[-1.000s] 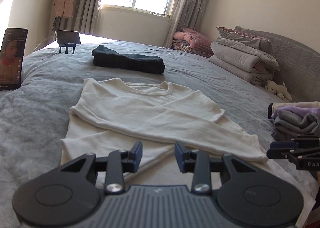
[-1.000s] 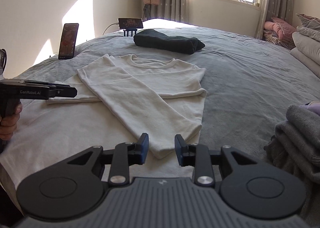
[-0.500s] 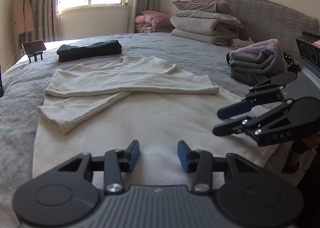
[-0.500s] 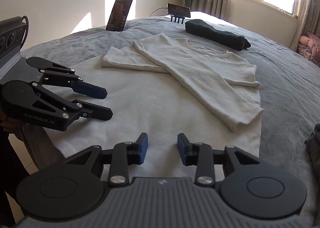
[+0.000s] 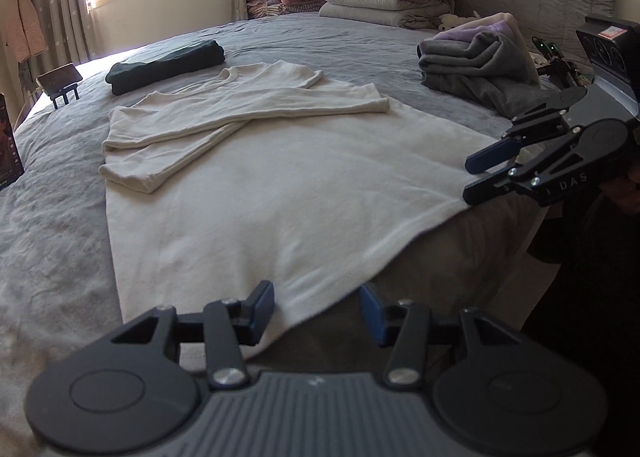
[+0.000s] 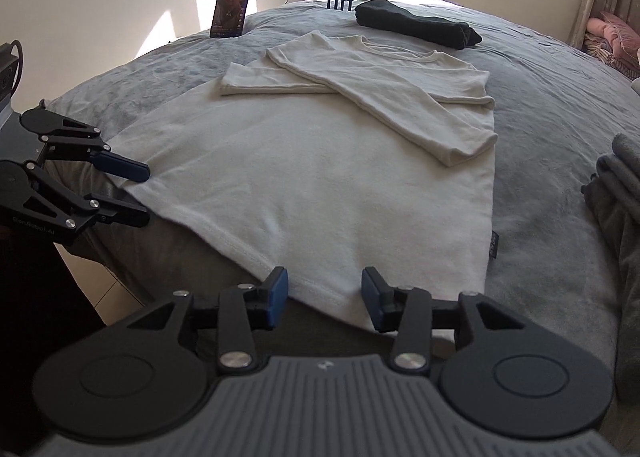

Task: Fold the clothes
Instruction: 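Withdraw both open grippers and move them toward the sweatshirt hem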

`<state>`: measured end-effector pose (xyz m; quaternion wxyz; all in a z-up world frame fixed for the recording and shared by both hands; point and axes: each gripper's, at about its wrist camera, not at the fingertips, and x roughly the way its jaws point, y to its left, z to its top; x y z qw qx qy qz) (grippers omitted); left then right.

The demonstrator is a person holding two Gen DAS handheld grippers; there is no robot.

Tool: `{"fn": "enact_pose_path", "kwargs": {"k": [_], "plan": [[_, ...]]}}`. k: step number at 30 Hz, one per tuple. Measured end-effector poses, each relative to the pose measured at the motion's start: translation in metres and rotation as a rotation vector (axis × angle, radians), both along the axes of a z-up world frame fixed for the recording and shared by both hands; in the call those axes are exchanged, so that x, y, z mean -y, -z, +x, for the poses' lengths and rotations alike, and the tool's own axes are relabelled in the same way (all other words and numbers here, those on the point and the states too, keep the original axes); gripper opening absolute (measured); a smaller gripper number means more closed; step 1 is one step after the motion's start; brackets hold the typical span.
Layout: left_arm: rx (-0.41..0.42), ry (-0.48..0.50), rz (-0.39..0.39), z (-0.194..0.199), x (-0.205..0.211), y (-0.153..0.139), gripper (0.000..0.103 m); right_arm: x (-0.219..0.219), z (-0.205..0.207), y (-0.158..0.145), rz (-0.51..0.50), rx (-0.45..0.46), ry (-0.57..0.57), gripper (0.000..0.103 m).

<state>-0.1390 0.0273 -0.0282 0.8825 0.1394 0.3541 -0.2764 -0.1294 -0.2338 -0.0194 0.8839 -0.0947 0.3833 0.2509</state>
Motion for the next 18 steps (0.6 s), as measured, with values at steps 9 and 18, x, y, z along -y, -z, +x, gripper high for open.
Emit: {"fn": "enact_pose_path", "kwargs": {"k": [9, 18], "plan": [[-0.12, -0.083, -0.002, -0.009, -0.036, -0.012, 0.059, 0.032, -0.01, -0.009, -0.031, -0.072, 0.076, 0.046], [-0.179, -0.224, -0.112, -0.003, -0.081, -0.022, 0.06, 0.051, -0.009, -0.023, 0.002, -0.07, 0.132, 0.052]]}}
